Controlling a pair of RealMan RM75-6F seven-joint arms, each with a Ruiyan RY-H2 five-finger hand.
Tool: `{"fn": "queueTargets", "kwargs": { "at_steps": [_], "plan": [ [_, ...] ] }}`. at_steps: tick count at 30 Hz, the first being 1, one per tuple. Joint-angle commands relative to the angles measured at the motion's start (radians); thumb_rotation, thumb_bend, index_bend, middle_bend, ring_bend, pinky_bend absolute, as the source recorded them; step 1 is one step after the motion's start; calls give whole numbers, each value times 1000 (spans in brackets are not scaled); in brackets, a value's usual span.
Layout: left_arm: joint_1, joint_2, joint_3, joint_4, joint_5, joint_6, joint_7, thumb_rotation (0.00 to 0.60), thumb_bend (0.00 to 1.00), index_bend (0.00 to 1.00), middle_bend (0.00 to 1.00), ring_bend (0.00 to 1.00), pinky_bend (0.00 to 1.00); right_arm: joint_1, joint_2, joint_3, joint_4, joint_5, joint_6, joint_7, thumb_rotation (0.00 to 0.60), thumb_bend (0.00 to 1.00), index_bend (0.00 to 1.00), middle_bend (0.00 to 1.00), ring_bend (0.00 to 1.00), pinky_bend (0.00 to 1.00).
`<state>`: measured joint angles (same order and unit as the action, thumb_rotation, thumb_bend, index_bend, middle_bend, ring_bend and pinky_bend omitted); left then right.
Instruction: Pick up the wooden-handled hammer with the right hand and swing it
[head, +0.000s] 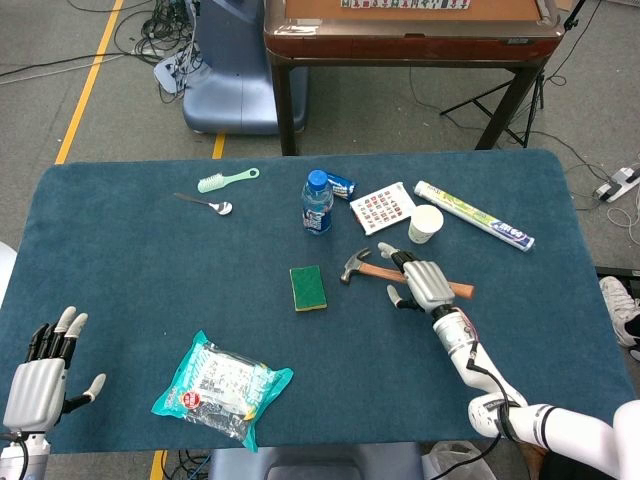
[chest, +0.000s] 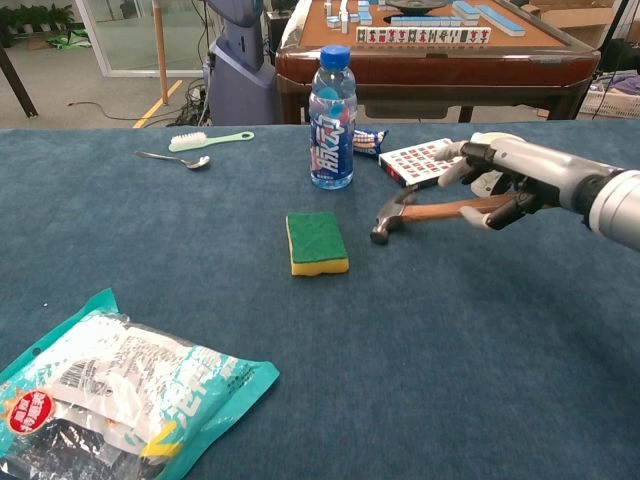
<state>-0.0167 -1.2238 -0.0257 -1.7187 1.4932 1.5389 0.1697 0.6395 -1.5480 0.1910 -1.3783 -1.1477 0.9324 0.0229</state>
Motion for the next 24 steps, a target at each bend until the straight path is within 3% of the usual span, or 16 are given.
{"fn": "queueTargets", "kwargs": {
  "at_steps": [1,7,13,24],
  "plan": [
    [0,1,-1,0,-1,0,-1,600,227,0,0,0,0,-37,58,-2,-61,-32,52,13,600,495,0,182,150,389],
    [-2,2,-5,0,-5,-1,-5,600,228,0,0,0,0,-126,180,-31,-189,-104,178,23,600,496,0,184,150,389],
    [-7,3,-11,2,-6,-2,-10,600,228,0,0,0,0,-243,301,-84,-280,-177,328,11,600,497,2,250,150,389],
    [-22,-2,-15,-4,-8,-19,5,600,228,0,0,0,0,-476,416,-169,-355,-252,623,-73,600,498,97,333,235,389]
  ]
}}
